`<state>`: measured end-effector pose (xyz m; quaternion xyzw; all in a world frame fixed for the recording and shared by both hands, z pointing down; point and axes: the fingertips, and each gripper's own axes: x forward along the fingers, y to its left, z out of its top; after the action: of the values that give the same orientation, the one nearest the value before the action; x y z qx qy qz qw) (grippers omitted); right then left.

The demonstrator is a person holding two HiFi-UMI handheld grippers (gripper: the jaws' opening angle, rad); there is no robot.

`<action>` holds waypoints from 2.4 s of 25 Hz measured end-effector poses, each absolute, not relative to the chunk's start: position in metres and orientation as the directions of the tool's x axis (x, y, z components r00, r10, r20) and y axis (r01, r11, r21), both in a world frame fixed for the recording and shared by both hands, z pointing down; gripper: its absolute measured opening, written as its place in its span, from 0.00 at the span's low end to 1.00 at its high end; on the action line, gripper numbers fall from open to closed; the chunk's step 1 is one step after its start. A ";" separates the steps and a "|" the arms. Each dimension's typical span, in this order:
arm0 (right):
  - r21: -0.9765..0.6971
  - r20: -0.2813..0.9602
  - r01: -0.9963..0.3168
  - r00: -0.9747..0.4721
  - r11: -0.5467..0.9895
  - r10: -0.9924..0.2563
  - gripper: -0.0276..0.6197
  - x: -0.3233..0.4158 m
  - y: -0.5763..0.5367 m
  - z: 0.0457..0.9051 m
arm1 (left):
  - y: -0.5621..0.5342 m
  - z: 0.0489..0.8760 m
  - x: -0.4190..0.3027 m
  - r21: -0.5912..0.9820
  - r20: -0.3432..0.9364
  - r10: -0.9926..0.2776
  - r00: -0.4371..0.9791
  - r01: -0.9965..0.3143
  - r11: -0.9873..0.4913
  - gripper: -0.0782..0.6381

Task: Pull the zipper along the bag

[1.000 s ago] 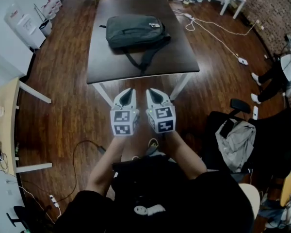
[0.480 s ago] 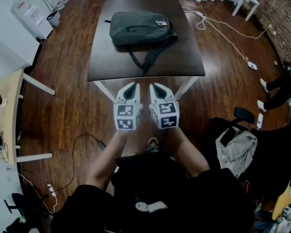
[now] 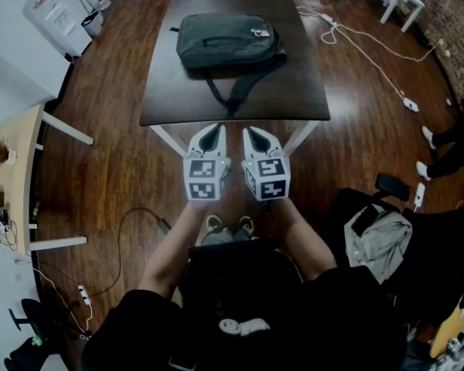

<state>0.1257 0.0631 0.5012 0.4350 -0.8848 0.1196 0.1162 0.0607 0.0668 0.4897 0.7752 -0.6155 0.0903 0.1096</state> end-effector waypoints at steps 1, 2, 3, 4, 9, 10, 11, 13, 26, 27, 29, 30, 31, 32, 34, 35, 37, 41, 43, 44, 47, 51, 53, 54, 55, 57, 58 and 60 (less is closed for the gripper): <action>-0.113 0.310 -0.797 -0.595 0.593 -0.741 0.06 0.126 0.062 0.500 | 0.067 0.490 0.062 0.058 0.278 -0.934 0.226 -0.974 -0.219 0.11; -0.115 0.310 -0.797 -0.595 0.592 -0.741 0.06 0.127 0.061 0.500 | 0.066 0.489 0.063 0.057 0.280 -0.933 0.227 -0.974 -0.220 0.11; -0.116 0.311 -0.798 -0.594 0.591 -0.742 0.06 0.127 0.060 0.499 | 0.065 0.489 0.063 0.055 0.280 -0.932 0.229 -0.973 -0.223 0.11; -0.117 0.310 -0.800 -0.592 0.588 -0.744 0.06 0.127 0.058 0.499 | 0.063 0.489 0.064 0.055 0.280 -0.931 0.233 -0.972 -0.226 0.11; -0.122 0.306 -0.815 -0.574 0.567 -0.759 0.06 0.122 0.048 0.499 | 0.052 0.490 0.062 0.057 0.280 -0.923 0.262 -0.965 -0.256 0.11; -0.122 0.306 -0.819 -0.569 0.561 -0.763 0.06 0.121 0.045 0.499 | 0.049 0.491 0.061 0.059 0.282 -0.921 0.269 -0.963 -0.263 0.11; -0.120 0.307 -0.823 -0.563 0.555 -0.768 0.06 0.119 0.042 0.499 | 0.046 0.492 0.058 0.061 0.283 -0.919 0.273 -0.962 -0.267 0.11; -0.117 0.311 -0.831 -0.551 0.544 -0.774 0.06 0.114 0.037 0.499 | 0.040 0.493 0.051 0.064 0.286 -0.917 0.279 -0.960 -0.272 0.11; -0.073 0.328 -0.853 -0.510 0.517 -0.795 0.06 0.061 -0.004 0.499 | -0.003 0.495 -0.005 0.093 0.269 -0.913 0.305 -0.952 -0.291 0.11; -0.067 0.333 -0.856 -0.504 0.513 -0.797 0.06 0.058 -0.007 0.501 | -0.006 0.496 -0.008 0.097 0.270 -0.912 0.310 -0.951 -0.295 0.11; -0.054 0.339 -0.861 -0.492 0.506 -0.802 0.06 0.052 -0.013 0.502 | -0.012 0.499 -0.014 0.104 0.271 -0.908 0.320 -0.947 -0.303 0.11; -0.050 0.339 -0.863 -0.488 0.503 -0.804 0.06 0.049 -0.015 0.502 | -0.014 0.500 -0.017 0.107 0.272 -0.906 0.325 -0.946 -0.307 0.11; -0.049 0.339 -0.865 -0.485 0.500 -0.806 0.06 0.047 -0.017 0.502 | -0.017 0.499 -0.019 0.109 0.271 -0.904 0.330 -0.944 -0.312 0.11; -0.049 0.341 -0.866 -0.483 0.497 -0.807 0.06 0.045 -0.019 0.502 | -0.019 0.499 -0.021 0.111 0.269 -0.903 0.335 -0.942 -0.316 0.11; -0.050 0.345 -0.870 -0.476 0.491 -0.809 0.06 0.042 -0.022 0.502 | -0.023 0.499 -0.024 0.114 0.269 -0.900 0.343 -0.939 -0.324 0.11; -0.049 0.344 -0.871 -0.473 0.488 -0.811 0.06 0.041 -0.023 0.502 | -0.025 0.499 -0.025 0.113 0.270 -0.898 0.346 -0.938 -0.328 0.11; -0.046 0.347 -0.876 -0.465 0.480 -0.814 0.06 0.042 -0.027 0.502 | -0.030 0.500 -0.026 0.115 0.275 -0.895 0.352 -0.936 -0.333 0.11; -0.050 0.362 -0.885 -0.448 0.463 -0.818 0.06 0.047 -0.038 0.504 | -0.041 0.502 -0.020 0.123 0.285 -0.884 0.372 -0.928 -0.351 0.11; -0.052 0.361 -0.886 -0.446 0.460 -0.819 0.06 0.050 -0.046 0.505 | -0.049 0.502 -0.015 0.120 0.286 -0.879 0.381 -0.925 -0.361 0.11; -0.052 0.362 -0.886 -0.447 0.461 -0.818 0.06 0.051 -0.051 0.506 | -0.053 0.503 -0.012 0.117 0.287 -0.878 0.384 -0.923 -0.366 0.11; -0.056 0.362 -0.883 -0.453 0.467 -0.814 0.06 0.051 -0.066 0.510 | -0.068 0.505 -0.009 0.109 0.289 -0.877 0.384 -0.923 -0.368 0.11; -0.056 0.360 -0.873 -0.470 0.484 -0.806 0.06 0.052 -0.090 0.509 | -0.093 0.502 -0.009 0.106 0.284 -0.887 0.364 -0.931 -0.349 0.11; -0.058 0.357 -0.869 -0.479 0.492 -0.802 0.06 0.053 -0.103 0.509 | -0.107 0.500 -0.007 0.103 0.279 -0.893 0.353 -0.935 -0.338 0.11; -0.060 0.355 -0.866 -0.484 0.497 -0.800 0.06 0.054 -0.110 0.509 | -0.114 0.500 -0.006 0.102 0.279 -0.895 0.348 -0.938 -0.333 0.11; -0.061 0.353 -0.863 -0.489 0.502 -0.798 0.06 0.055 -0.117 0.509 | -0.121 0.501 -0.005 0.100 0.284 -0.896 0.342 -0.940 -0.328 0.11; -0.064 0.351 -0.857 -0.500 0.512 -0.792 0.06 0.058 -0.131 0.510 | -0.134 0.503 -0.002 0.095 0.289 -0.899 0.330 -0.944 -0.316 0.11; -0.066 0.351 -0.853 -0.505 0.517 -0.788 0.06 0.059 -0.137 0.510 | -0.140 0.502 -0.001 0.095 0.288 -0.901 0.324 -0.946 -0.310 0.11; -0.071 0.350 -0.846 -0.517 0.528 -0.781 0.06 0.062 -0.149 0.510 | -0.152 0.502 0.001 0.092 0.286 -0.906 0.312 -0.950 -0.298 0.11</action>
<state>0.0622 -0.1487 0.5100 0.4716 -0.8629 0.1173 0.1388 0.0007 -0.1520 0.5017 0.8006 -0.5795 0.0898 0.1226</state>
